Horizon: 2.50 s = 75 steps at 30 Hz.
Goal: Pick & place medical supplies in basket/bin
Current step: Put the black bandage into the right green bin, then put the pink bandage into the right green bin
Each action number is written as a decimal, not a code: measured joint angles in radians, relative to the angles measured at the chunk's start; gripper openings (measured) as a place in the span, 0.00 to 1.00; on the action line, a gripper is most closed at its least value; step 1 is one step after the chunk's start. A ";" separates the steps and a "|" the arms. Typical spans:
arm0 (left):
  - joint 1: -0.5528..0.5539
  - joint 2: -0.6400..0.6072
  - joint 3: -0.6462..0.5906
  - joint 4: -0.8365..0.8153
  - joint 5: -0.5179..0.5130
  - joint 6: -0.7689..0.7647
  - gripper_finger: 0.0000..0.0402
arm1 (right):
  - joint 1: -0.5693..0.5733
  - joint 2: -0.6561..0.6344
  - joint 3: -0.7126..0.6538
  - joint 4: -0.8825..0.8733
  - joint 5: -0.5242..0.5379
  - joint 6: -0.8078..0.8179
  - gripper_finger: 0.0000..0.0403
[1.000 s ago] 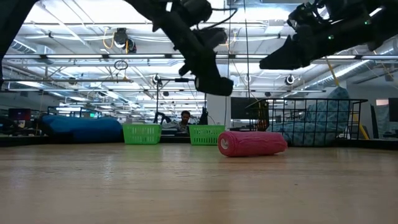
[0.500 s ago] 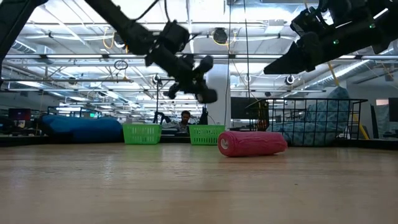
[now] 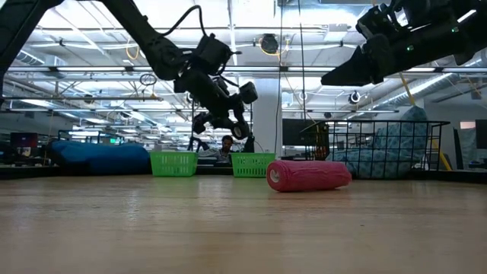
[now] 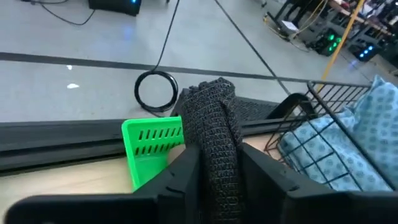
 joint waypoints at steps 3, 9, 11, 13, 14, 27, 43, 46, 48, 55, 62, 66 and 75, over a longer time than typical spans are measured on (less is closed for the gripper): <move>-0.002 0.000 0.000 0.018 -0.001 -0.007 0.31 | 0.000 0.000 0.000 0.003 0.000 0.000 0.40; -0.002 0.000 0.005 0.017 0.001 -0.049 0.38 | 0.000 0.000 0.000 0.003 0.000 0.001 0.40; -0.002 0.000 0.005 0.017 0.001 -0.049 0.41 | 0.000 0.000 0.000 0.003 0.000 0.001 0.40; -0.002 0.000 0.005 0.017 0.001 -0.049 0.44 | 0.000 0.000 0.000 0.003 0.000 0.002 0.40; -0.001 0.000 0.005 0.017 0.001 -0.051 0.46 | 0.000 0.000 0.000 0.003 0.000 0.004 0.40; 0.002 -0.036 0.005 0.014 0.118 0.061 0.57 | 0.000 0.000 0.000 0.003 -0.001 0.031 0.40; -0.061 -0.496 0.005 -0.312 0.266 0.386 0.57 | -0.001 0.037 0.000 0.031 -0.044 0.102 0.40; -0.091 -0.539 0.005 -0.348 0.198 0.427 0.57 | -0.001 0.111 0.000 0.118 -0.179 0.138 0.40; -0.109 -0.543 0.005 -0.356 0.148 0.440 0.57 | 0.000 0.176 0.018 0.162 -0.305 0.160 0.42; -0.127 -0.510 0.005 -0.371 0.106 0.437 0.57 | 0.077 0.405 0.070 0.142 -0.394 0.039 0.57; -0.132 -0.503 0.005 -0.399 0.113 0.411 0.57 | 0.096 0.547 0.071 0.147 -0.390 -0.005 0.63; -0.135 -0.503 0.005 -0.399 0.114 0.411 0.57 | 0.089 0.581 0.072 0.137 -0.389 -0.048 0.62; -0.135 -0.503 0.005 -0.407 0.115 0.389 0.57 | 0.094 0.667 0.072 0.133 -0.425 0.005 0.60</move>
